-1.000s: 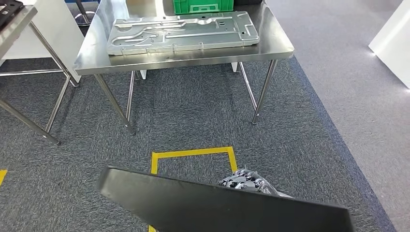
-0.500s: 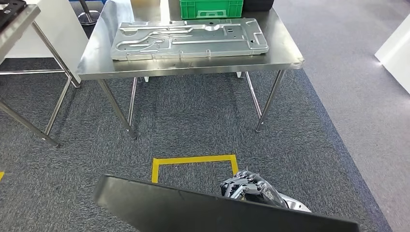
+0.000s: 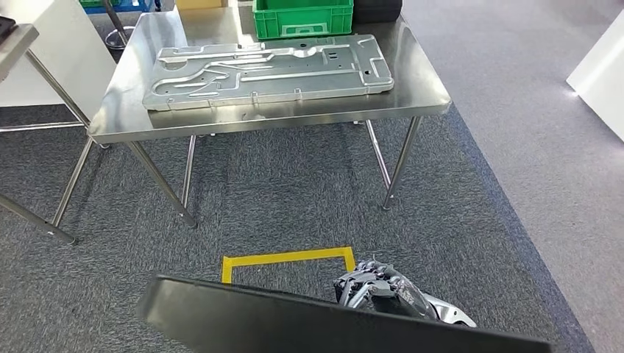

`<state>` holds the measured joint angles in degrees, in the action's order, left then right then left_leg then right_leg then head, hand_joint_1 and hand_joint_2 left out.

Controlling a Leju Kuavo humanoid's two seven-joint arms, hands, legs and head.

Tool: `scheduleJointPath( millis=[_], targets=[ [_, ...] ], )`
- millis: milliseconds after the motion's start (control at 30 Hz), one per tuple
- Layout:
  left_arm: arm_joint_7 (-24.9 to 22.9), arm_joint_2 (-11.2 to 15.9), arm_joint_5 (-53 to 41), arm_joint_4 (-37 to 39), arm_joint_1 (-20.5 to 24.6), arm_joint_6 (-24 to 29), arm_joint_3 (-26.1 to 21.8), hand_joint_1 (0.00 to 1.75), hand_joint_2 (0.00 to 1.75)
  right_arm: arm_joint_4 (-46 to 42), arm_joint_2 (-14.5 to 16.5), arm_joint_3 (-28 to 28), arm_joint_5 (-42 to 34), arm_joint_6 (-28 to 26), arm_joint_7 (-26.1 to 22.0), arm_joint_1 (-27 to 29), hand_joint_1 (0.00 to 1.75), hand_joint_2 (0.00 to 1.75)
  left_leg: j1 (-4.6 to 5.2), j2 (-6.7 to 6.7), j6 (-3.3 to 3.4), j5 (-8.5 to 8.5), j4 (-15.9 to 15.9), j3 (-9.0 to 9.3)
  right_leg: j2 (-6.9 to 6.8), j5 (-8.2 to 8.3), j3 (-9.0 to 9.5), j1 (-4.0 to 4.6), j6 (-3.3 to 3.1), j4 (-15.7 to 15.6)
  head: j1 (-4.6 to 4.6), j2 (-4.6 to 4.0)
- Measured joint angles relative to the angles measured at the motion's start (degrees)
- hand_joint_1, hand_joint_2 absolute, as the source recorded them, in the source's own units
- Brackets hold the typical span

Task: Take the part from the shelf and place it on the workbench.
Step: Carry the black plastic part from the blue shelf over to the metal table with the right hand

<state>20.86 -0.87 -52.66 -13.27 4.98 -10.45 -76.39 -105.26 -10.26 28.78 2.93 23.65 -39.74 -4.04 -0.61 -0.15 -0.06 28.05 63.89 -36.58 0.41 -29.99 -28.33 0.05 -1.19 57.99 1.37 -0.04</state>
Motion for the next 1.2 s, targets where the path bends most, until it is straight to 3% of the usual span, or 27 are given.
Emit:
scheduleJointPath(
  millis=[67,200,267,333,367,400,433,467,500,533,700,767,867,900,933,1000,1067,1100,1200],
  targets=[
    [-0.1,0.1,0.1,0.0,0.0,0.0,0.0,0.0,1.75,0.0,0.0,0.0,0.1,0.1,0.0,0.1,1.61,1.75,0.58,-0.08,0.69,-2.42,-3.8,1.02,0.13,-0.93,1.02,-0.02,0.62,-0.2,0.03,0.0],
    [-0.1,0.1,0.4,0.0,0.0,0.1,0.0,0.0,1.75,-0.2,0.1,0.1,0.2,0.1,0.0,0.2,1.61,1.75,0.54,-0.24,1.82,-2.41,-5.3,3.16,0.2,-1.4,1.95,-0.15,1.97,1.8,-0.04,0.0],
    [0.0,0.1,0.4,0.0,0.1,0.1,0.0,0.0,1.75,-0.2,0.1,0.1,0.2,0.1,0.0,0.2,1.61,1.75,0.37,-0.21,2.2,-2.11,-5.6,4.25,0.09,-3.22,-0.52,-0.41,2.47,6.6,0.14,0.0],
    [0.0,0.0,0.6,0.0,0.2,0.1,0.0,0.0,1.75,-0.1,0.1,0.1,0.3,0.2,0.0,0.5,1.61,1.75,0.38,-0.24,2.3,-1.54,-5.6,4.69,0.03,-5.88,-5.26,-0.66,2.98,12.9,0.26,0.0],
    [0.0,0.0,0.8,0.0,0.1,0.1,0.0,0.0,1.75,-0.1,0.1,0.1,0.4,0.2,0.0,0.7,1.61,1.75,0.37,-0.27,2.24,-1.18,-5.6,4.97,-0.01,-6.45,-7.21,-0.78,3.17,14.6,0.26,0.0],
    [0.1,0.0,1.0,0.0,0.0,0.1,-0.1,0.0,1.75,-0.1,0.1,0.2,0.6,0.2,0.0,0.9,1.61,1.75,0.35,-0.3,2.16,-0.79,-5.6,5.37,-0.06,-5.87,-8.26,-0.88,3.3,14.5,0.26,0.0],
    [0.1,-0.1,1.2,0.0,-0.2,0.1,-0.1,0.0,1.75,-0.1,0.1,0.2,0.8,0.2,0.0,1.0,1.61,1.75,0.31,-0.32,2.02,-0.36,-5.6,5.91,-0.12,-3.88,-8.31,-0.96,3.39,12.4,0.26,0.0],
    [0.1,-0.2,1.3,0.0,-0.2,0.1,-0.1,0.0,1.75,-0.1,0.1,0.2,1.0,0.2,0.0,1.1,1.61,1.75,0.26,-0.33,1.82,0.12,-5.6,6.55,-0.19,-0.86,-7.64,-1.04,3.42,8.9,0.27,0.0],
    [0.1,-0.3,1.5,0.0,-0.3,0.1,-0.2,0.0,1.75,-0.1,0.1,0.2,1.2,0.2,0.0,1.1,1.61,1.75,0.25,-0.34,1.56,0.56,-5.6,7.21,-0.27,1.51,-6.91,-1.02,3.34,5.7,0.26,0.0],
    [0.1,-0.4,1.6,0.0,-0.2,0.1,-0.2,0.0,1.75,0.0,0.1,0.2,1.4,0.2,0.0,1.1,1.61,1.75,0.24,-0.36,1.26,0.96,-5.7,7.66,-0.42,2.67,-6.37,-0.91,3.08,3.1,0.31,0.0],
    [0.3,-0.7,1.8,0.0,-0.1,0.3,-0.3,0.0,1.75,0.1,0.3,0.4,1.5,0.4,0.0,0.7,1.61,1.75,0.35,-0.17,-0.52,2.11,-4.2,8.5,-0.41,3.17,-4.97,-0.73,0.76,1.0,0.35,0.0],
    [0.3,-0.7,2.0,0.0,0.0,0.4,-0.3,0.0,1.75,0.2,0.5,0.4,1.5,0.6,0.0,0.3,1.61,1.75,0.2,-0.13,-0.69,4.05,0.2,6.23,-0.46,2.74,-4.04,-0.75,0.13,0.8,0.27,0.0],
    [0.2,-0.8,2.2,0.0,-0.2,0.7,-0.4,0.0,1.75,0.5,0.8,0.5,1.6,0.8,0.0,0.0,1.61,1.75,0.13,-0.14,-1.05,7.41,9.7,-0.64,-0.43,1.74,-3.19,-0.5,-0.23,0.8,0.2,0.0],
    [0.1,-0.8,2.3,0.0,-0.3,0.8,-0.4,0.0,1.75,0.6,0.9,0.5,1.8,0.8,0.1,0.0,1.61,1.75,0.14,-0.13,-1.1,7.02,10.4,-2.0,-0.42,1.32,-2.74,-0.4,-0.25,0.8,0.18,0.0],
    [0.0,-0.9,2.3,0.0,-0.5,0.9,-0.5,0.0,1.75,0.8,0.9,0.6,2.1,0.7,0.1,0.0,1.61,1.75,0.15,-0.09,-0.9,5.45,9.0,-2.32,-0.5,0.86,-2.16,-0.31,-0.25,0.8,0.18,0.0],
    [0.0,-0.8,2.4,0.0,-0.6,1.0,-0.6,0.0,1.75,1.0,0.9,0.6,2.7,0.3,0.1,-0.3,1.61,1.75,0.48,0.9,0.05,0.03,2.3,-0.97,-0.88,-0.2,-0.84,-0.16,-0.15,0.8,0.2,0.0],
    [0.0,-0.8,2.4,0.0,-0.5,1.0,-0.7,0.0,1.75,1.3,1.0,0.7,3.0,0.1,0.1,-0.5,1.61,1.75,1.23,2.51,0.98,-2.72,-2.7,0.01,-1.32,-1.11,0.0,-0.02,0.33,0.6,0.31,0.0],
    [0.0,-0.8,2.4,0.0,-0.4,1.0,-0.8,0.0,1.75,1.5,1.1,0.8,2.9,0.1,0.0,-0.6,1.61,1.75,1.52,2.97,1.35,-3.08,-3.6,0.1,-1.56,-1.36,0.34,0.02,0.69,0.7,0.33,0.0],
    [-0.1,-0.8,2.7,0.0,-0.4,1.1,-0.9,0.0,1.75,1.7,1.4,0.9,2.1,0.6,0.0,-1.3,1.61,1.75,1.26,2.09,2.11,-3.07,-4.7,1.45,-1.89,-1.38,0.99,0.11,1.62,2.0,0.35,0.0]
  ],
)
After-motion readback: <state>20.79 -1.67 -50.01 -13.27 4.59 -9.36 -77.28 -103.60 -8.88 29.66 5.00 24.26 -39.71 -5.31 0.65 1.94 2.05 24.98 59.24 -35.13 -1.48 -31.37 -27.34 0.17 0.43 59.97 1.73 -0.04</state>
